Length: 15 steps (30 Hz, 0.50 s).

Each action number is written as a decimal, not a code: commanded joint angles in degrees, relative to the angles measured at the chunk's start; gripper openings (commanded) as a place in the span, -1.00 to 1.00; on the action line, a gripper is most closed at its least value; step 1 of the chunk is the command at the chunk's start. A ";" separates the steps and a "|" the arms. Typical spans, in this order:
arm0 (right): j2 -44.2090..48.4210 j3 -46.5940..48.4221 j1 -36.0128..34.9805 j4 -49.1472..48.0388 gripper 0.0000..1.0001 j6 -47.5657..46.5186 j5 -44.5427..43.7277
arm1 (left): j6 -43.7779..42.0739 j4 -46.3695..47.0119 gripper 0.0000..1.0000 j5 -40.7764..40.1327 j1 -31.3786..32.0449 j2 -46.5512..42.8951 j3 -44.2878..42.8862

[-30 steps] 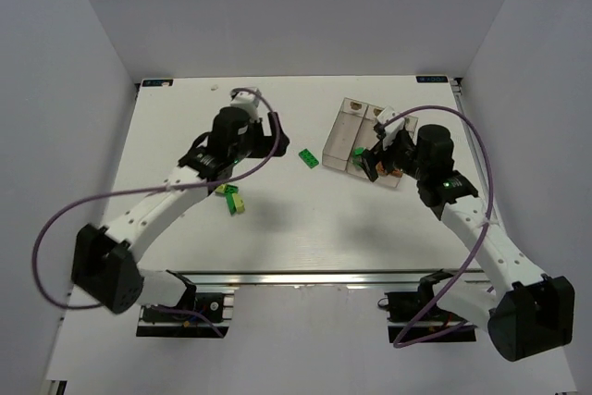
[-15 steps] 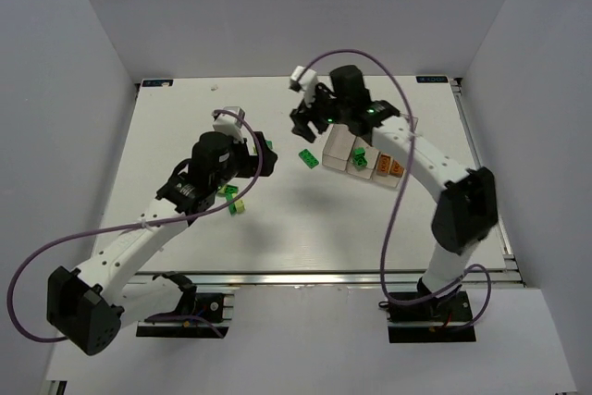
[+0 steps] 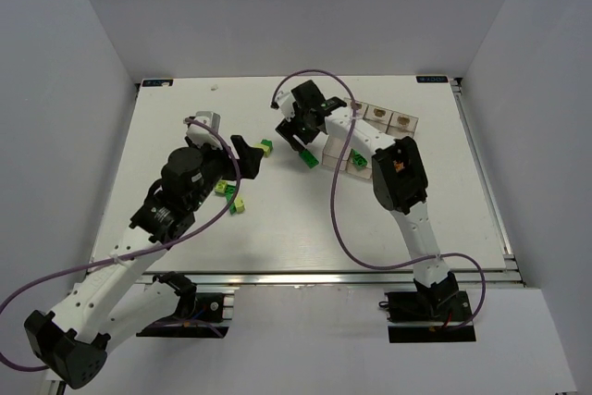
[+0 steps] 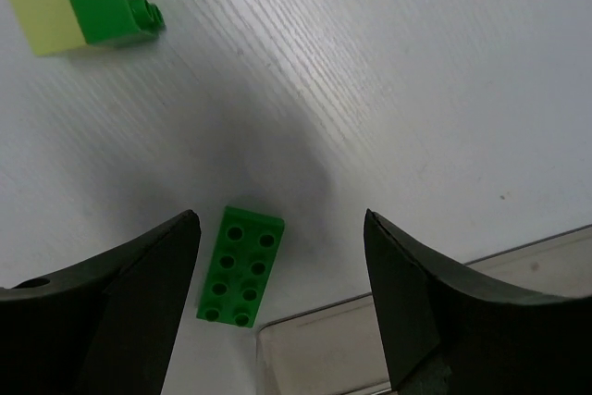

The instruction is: Sort the legos into containers by color

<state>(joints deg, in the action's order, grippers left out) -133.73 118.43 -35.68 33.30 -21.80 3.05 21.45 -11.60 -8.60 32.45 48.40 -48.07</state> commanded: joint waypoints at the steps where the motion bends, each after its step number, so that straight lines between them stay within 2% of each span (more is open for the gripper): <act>1: -1.00 3.03 -0.09 2.47 0.52 -1.40 -2.78 | -0.36 -0.09 0.96 0.69 0.25 0.99 0.35; 10: -2.85 1.45 0.09 3.79 0.36 -2.89 -1.73 | -0.45 0.35 0.96 0.69 0.25 0.46 0.70; 15: -2.41 -0.48 0.35 4.58 0.36 -2.63 -0.59 | -0.36 0.43 0.96 1.13 0.25 0.55 0.88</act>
<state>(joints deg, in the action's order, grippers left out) -136.77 118.28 -35.64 36.42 -24.12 1.48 21.45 -11.60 -8.29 32.45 49.67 -47.68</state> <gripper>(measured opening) 0.678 0.982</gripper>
